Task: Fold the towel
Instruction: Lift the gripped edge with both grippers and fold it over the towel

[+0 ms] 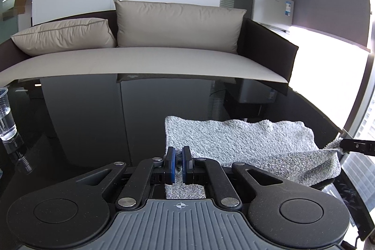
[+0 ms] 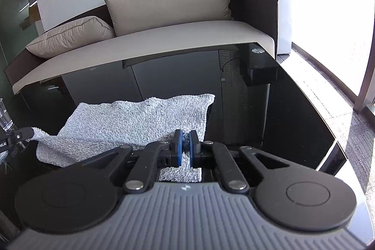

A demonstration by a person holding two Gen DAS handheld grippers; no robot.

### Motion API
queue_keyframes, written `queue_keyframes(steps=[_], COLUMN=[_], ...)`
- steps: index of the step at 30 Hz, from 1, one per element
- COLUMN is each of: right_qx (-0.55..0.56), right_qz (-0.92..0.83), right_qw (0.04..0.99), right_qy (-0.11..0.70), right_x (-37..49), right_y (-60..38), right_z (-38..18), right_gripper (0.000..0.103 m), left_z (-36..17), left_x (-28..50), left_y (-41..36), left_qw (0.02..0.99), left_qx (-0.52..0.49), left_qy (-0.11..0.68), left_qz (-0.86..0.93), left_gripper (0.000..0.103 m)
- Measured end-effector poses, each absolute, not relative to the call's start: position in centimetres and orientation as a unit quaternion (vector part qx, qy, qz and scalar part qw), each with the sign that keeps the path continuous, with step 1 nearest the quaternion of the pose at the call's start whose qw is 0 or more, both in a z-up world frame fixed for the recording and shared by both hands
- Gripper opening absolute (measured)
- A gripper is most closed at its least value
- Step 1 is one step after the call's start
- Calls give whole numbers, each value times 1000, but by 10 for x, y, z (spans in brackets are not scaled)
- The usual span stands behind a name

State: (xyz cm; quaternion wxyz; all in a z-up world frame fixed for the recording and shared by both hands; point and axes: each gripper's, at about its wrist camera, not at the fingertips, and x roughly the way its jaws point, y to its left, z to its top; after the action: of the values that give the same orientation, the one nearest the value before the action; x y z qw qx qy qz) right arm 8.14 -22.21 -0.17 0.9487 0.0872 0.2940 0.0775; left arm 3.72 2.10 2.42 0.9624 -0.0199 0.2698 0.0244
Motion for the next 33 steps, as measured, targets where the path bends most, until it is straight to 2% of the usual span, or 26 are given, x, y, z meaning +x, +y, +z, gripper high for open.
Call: queue_keyframes(steps=[33], right_qx=[114], right_qz=[90], right_qw=[946], right_qy=[291], right_x=[151], right_y=[-227], right_z=[-9], right_gripper=[6], left_z=[24], left_x=[100], left_y=[28], left_qw=[961], left_qx=[-14], left_qy=[274], left_qz=[24], left_gripper=[5])
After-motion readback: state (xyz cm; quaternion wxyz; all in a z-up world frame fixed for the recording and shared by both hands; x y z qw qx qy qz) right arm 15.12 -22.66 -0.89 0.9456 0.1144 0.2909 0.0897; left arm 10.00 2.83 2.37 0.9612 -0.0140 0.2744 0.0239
